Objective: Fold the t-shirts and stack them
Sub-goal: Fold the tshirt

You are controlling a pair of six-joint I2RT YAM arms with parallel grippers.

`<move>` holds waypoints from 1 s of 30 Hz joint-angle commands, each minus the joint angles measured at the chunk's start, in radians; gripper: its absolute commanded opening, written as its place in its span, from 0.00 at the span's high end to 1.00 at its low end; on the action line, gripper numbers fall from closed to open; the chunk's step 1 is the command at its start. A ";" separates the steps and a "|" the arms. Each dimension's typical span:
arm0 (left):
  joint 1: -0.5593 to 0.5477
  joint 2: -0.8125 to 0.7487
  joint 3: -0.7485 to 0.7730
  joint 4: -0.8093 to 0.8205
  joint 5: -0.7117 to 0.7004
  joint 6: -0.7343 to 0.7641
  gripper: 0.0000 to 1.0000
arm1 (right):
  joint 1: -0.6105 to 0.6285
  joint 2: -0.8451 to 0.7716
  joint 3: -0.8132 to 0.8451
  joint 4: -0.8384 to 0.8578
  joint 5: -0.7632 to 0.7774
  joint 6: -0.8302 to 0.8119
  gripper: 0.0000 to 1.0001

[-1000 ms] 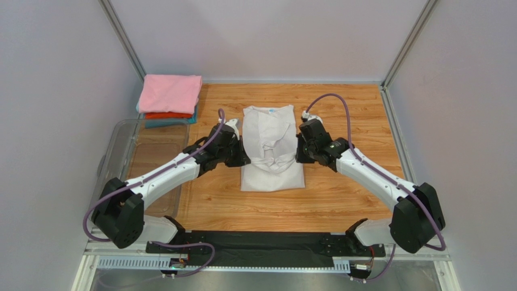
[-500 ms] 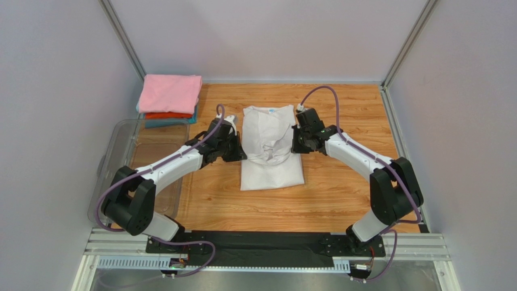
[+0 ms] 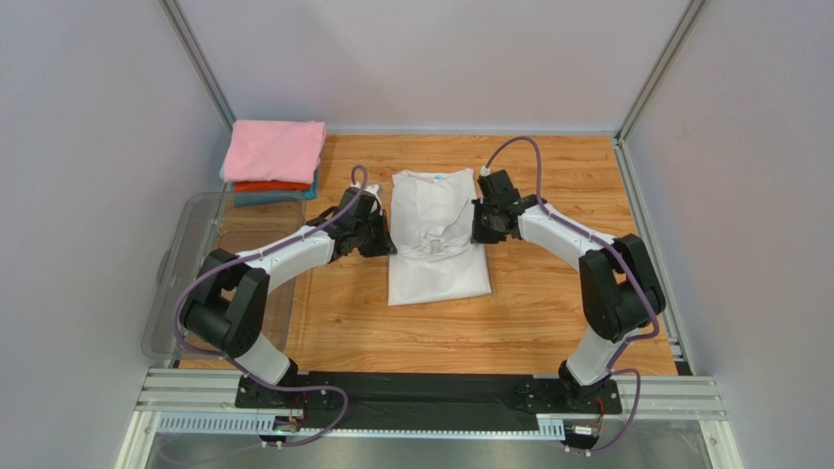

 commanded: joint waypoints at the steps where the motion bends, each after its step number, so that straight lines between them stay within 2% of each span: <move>1: 0.013 0.025 0.052 0.044 0.012 0.021 0.90 | -0.018 0.041 0.057 0.051 -0.019 -0.007 0.98; 3: 0.017 0.038 0.058 0.058 0.016 0.017 0.85 | -0.030 0.067 0.068 0.049 -0.024 0.004 0.94; 5: 0.019 0.042 0.067 0.052 0.024 0.020 0.69 | -0.043 0.077 0.074 0.052 -0.045 0.010 0.87; 6: 0.019 0.042 0.073 0.043 0.018 0.017 0.64 | -0.044 0.077 0.082 0.052 -0.050 0.008 0.75; 7: 0.019 0.034 0.073 0.041 0.013 0.015 0.54 | -0.046 0.076 0.083 0.049 -0.056 0.007 0.70; 8: 0.019 0.028 0.073 0.036 0.009 0.014 0.48 | -0.046 0.062 0.086 0.048 -0.061 -0.001 0.66; 9: 0.019 0.008 0.070 0.029 0.001 0.012 0.42 | -0.046 0.055 0.088 0.048 -0.065 -0.003 0.58; 10: 0.019 -0.006 0.069 0.023 -0.005 0.012 0.26 | -0.046 0.047 0.091 0.036 -0.073 -0.006 0.53; 11: 0.019 -0.023 0.067 0.015 -0.008 0.020 0.23 | -0.046 0.035 0.090 0.030 -0.076 -0.009 0.48; 12: 0.019 -0.056 0.058 0.010 -0.013 0.021 0.14 | -0.046 0.009 0.086 0.022 -0.084 -0.012 0.38; 13: 0.019 -0.072 0.052 0.004 -0.019 0.021 0.01 | -0.046 -0.008 0.073 0.020 -0.087 -0.010 0.34; 14: 0.019 -0.089 0.047 -0.017 -0.023 0.026 0.00 | -0.044 -0.025 0.062 0.020 -0.090 -0.010 0.24; 16: 0.019 -0.127 0.043 -0.051 -0.020 0.032 0.00 | -0.044 -0.080 0.034 0.020 -0.104 0.002 0.12; 17: 0.019 -0.142 0.035 -0.062 -0.017 0.032 0.00 | -0.043 -0.100 -0.002 0.020 -0.105 0.008 0.02; 18: 0.019 -0.174 0.012 -0.071 -0.004 0.029 0.00 | -0.041 -0.125 -0.021 0.022 -0.107 0.013 0.00; 25: 0.016 -0.343 -0.176 -0.037 0.095 -0.021 0.00 | -0.023 -0.384 -0.240 0.049 -0.137 0.066 0.00; 30: -0.007 -0.448 -0.333 0.047 0.128 -0.063 0.00 | -0.023 -0.491 -0.398 0.078 -0.150 0.114 0.00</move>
